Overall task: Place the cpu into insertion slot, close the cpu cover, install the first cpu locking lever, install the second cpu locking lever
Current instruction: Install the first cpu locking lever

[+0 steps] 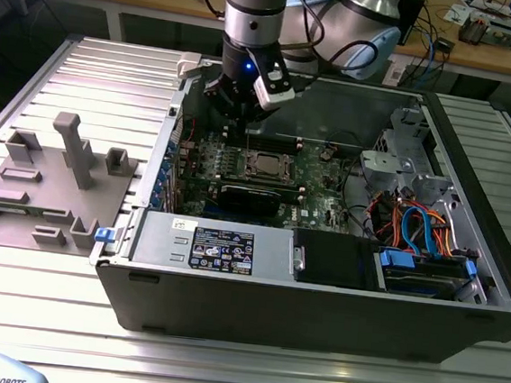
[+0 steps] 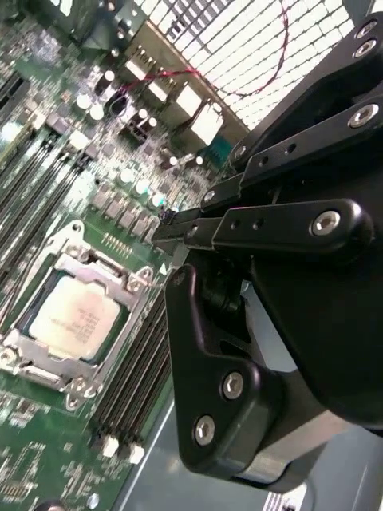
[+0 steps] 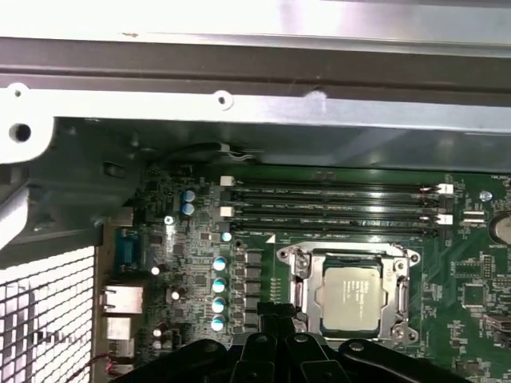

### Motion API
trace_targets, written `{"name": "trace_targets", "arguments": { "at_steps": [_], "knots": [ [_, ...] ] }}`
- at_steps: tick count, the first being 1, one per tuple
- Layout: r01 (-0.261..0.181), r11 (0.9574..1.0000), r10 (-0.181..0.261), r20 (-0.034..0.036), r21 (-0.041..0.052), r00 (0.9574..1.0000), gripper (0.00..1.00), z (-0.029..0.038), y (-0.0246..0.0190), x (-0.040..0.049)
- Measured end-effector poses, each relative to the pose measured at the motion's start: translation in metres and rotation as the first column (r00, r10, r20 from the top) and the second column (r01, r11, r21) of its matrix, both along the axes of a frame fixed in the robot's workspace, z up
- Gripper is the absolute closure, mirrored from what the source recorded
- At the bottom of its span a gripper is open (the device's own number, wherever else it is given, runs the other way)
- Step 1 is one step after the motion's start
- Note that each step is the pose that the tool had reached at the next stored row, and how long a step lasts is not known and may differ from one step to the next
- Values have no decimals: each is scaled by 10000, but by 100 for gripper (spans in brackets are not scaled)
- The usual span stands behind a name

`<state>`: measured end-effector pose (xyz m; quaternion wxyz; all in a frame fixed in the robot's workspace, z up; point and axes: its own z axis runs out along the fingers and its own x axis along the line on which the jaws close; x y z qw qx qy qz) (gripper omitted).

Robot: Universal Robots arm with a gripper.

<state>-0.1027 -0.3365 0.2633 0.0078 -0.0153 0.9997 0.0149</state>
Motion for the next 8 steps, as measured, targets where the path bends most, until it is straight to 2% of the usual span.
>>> {"name": "trace_targets", "arguments": {
  "at_steps": [2, 5, 8],
  "knots": [
    [0, 10000, 0, 1, 15, 10000, 89, -1, 13, -10],
    [0, 10000, 0, 1, 20, 10000, 89, -5, 68, -11],
    [-4, 10000, 4, 1, 23, 10000, 89, -12, 155, -10]
  ]
}}
